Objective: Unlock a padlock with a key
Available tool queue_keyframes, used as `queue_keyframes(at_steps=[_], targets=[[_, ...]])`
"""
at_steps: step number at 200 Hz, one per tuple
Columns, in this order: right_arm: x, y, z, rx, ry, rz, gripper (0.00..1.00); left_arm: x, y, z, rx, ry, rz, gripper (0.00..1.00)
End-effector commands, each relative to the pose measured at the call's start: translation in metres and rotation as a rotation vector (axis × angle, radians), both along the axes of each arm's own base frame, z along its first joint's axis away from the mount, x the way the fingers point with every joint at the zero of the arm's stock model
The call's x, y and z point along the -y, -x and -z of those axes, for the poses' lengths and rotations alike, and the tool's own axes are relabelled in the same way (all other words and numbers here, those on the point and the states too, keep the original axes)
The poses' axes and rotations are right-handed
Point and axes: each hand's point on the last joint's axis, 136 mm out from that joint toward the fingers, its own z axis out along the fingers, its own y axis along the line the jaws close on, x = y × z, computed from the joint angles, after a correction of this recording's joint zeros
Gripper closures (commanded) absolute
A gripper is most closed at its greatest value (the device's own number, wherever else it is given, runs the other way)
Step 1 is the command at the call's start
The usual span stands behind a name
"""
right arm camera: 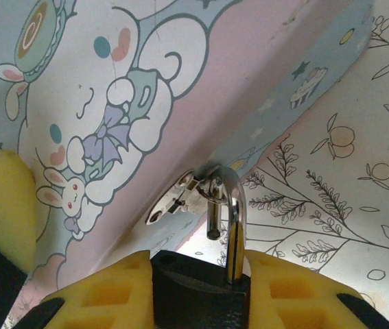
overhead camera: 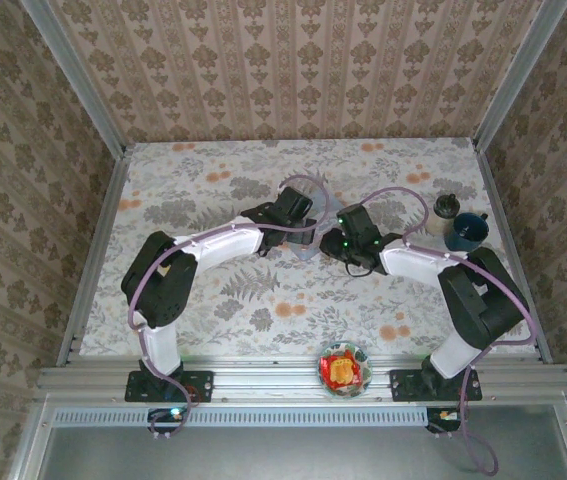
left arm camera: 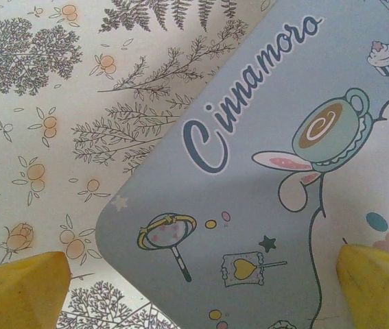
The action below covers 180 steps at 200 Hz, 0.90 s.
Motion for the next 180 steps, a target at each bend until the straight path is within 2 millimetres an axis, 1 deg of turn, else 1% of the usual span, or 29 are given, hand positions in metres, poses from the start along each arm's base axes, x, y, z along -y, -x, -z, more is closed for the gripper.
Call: queue_keyframes(at_steps=[1, 37, 58, 90, 121, 160, 180], targets=[[0.01, -0.033, -0.035, 0.115, -0.01, 0.049, 0.87, -0.039, 0.026, 0.039, -0.123, -0.177, -0.015, 0.0], [0.019, -0.04, -0.028, 0.104, -0.029, 0.076, 0.88, -0.039, 0.027, 0.042, -0.128, -0.177, -0.015, 0.0], [0.023, -0.046, -0.028, 0.116, -0.051, 0.087, 0.83, -0.04, 0.028, 0.043, -0.132, -0.178, -0.015, 0.0], [0.033, -0.051, -0.025, 0.117, -0.052, 0.113, 0.8, -0.04, 0.029, 0.044, -0.136, -0.174, -0.017, 0.0], [0.043, -0.057, -0.022, 0.118, -0.04, 0.146, 0.72, -0.04, 0.029, 0.046, -0.138, -0.176, -0.015, 0.0], [0.052, -0.066, -0.018, 0.123, -0.037, 0.185, 0.72, -0.039, 0.029, 0.046, -0.139, -0.173, -0.015, 0.0], [0.056, -0.07, -0.02, 0.141, -0.05, 0.215, 0.69, -0.039, 0.029, 0.046, -0.14, -0.173, -0.013, 0.0]])
